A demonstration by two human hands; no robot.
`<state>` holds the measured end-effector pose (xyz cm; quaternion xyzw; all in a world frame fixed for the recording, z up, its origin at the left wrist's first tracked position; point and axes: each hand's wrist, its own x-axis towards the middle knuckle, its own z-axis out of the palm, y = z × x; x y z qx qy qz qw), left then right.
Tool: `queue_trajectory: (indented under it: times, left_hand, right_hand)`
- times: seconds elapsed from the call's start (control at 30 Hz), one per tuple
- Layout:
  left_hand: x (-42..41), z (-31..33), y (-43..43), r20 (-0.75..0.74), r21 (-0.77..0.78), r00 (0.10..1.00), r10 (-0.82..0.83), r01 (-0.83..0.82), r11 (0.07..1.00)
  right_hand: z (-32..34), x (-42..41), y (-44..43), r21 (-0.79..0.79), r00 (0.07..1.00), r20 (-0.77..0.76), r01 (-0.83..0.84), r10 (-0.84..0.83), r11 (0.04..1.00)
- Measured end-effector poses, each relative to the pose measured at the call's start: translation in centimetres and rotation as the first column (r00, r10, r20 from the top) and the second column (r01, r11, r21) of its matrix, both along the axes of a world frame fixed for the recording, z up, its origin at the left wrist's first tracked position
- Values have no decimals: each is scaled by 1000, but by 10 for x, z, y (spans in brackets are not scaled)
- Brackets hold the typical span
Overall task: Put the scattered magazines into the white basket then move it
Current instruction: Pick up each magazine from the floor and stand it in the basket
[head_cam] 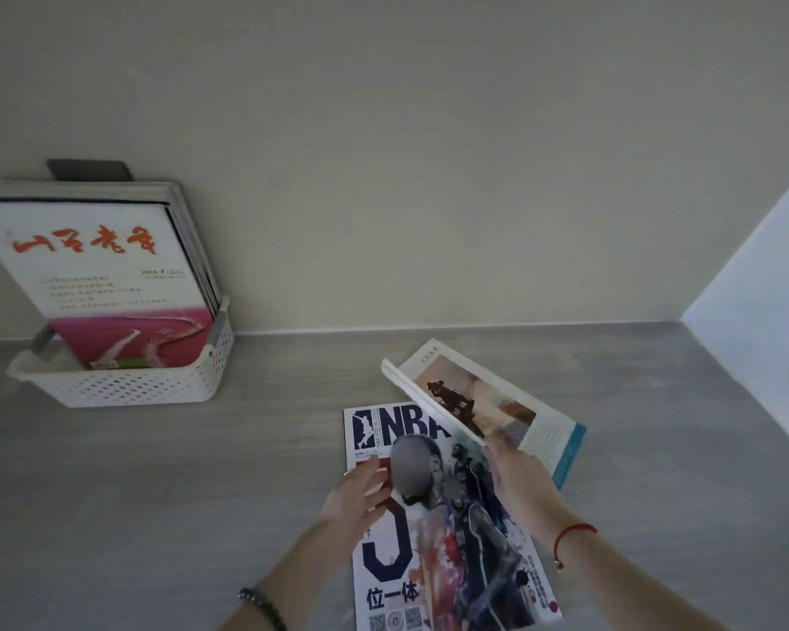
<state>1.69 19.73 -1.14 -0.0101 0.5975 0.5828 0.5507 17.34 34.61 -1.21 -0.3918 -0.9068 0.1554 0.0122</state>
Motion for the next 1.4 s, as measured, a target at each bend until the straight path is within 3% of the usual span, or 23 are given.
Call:
queue_trajectory:
  times: [0.1,0.2,0.3,0.4,0.5,0.57,0.67,0.77,0.83,0.93,1.17,1.33,1.4]
  left_hand:
    - [-2,5,1,-11,-18,1000,4,-4,1000]
    - [-6,13,2,-8,-40,1000,-16,16,999]
    - [-16,25,1,23,56,999,43,-45,997]
    - [-39,43,-9,75,216,971,227,-238,947]
    - [-72,62,-29,20,309,944,328,-318,896]
    - [-91,72,-44,-91,306,940,328,-287,908]
    - [-118,87,-70,-236,315,923,304,-223,922]
    - [-152,105,-100,-374,306,870,323,-213,928]
    - [-178,119,-118,-508,283,798,324,-201,938]
    - [-225,143,-144,-726,232,620,297,-185,955]
    - [-344,193,-177,-812,255,448,375,-304,918]
    - [-399,183,-175,-824,256,420,380,-323,911]
    - [-412,169,-169,-814,235,448,370,-329,915]
  right_hand:
    - [25,-3,-7,-192,951,-308,-27,-34,981]
    - [61,-10,-12,-384,817,-569,-168,-90,908]
    - [84,-19,-12,-515,698,-687,-271,-202,813]
    - [91,-29,-13,-590,557,-731,-225,-394,776]
    - [94,-43,-16,-589,614,-695,-186,-375,786]
    - [94,-54,-22,-629,701,-620,-176,-352,757]
    - [100,-84,-41,-679,743,-568,-181,-354,711]
    - [115,-128,-63,-594,768,-571,-143,-289,792]
    - [128,-159,-76,-502,749,-620,-151,-233,851]
    - [150,-215,-95,-331,727,-675,-146,-126,932]
    - [184,-335,-128,-179,583,-811,-155,-56,972]
    - [173,-391,-132,-227,614,-774,-41,-155,973]
    - [162,-401,-131,-249,638,-743,16,-201,968]
